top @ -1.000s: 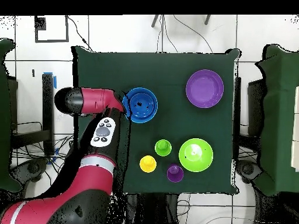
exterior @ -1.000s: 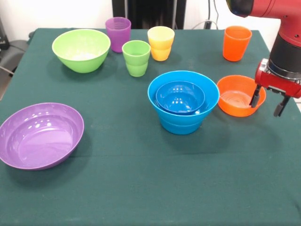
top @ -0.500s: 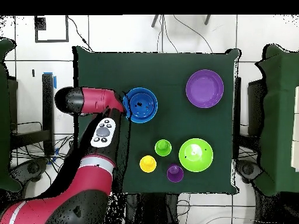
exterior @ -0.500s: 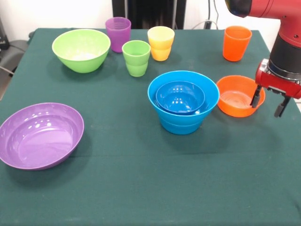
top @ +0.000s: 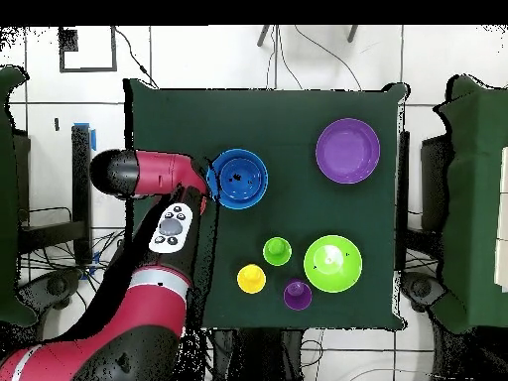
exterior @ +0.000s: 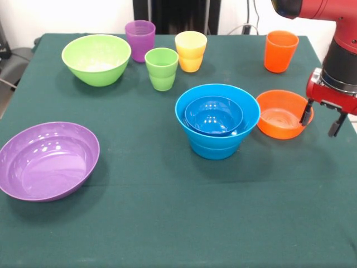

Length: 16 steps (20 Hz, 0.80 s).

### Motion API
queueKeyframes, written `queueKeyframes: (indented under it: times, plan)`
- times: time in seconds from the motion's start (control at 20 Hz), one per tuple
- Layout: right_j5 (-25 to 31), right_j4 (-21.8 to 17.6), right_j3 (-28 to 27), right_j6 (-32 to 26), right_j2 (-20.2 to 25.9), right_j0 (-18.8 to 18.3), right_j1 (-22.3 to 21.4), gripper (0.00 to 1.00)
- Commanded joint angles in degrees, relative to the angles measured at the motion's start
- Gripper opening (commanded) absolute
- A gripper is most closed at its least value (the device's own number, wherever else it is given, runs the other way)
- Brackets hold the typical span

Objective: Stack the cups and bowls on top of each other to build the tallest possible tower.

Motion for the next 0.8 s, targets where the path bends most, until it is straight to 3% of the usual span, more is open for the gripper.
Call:
queueKeyframes:
  times: [0.05, 0.8]
  plan:
    - [1.0, 1.6, 5.5, 12.7, 3.4, 1.0, 0.0, 1.0]
    - [-0.3, 1.7, 10.6, 11.0, 1.9, 1.2, -2.3, 1.0]
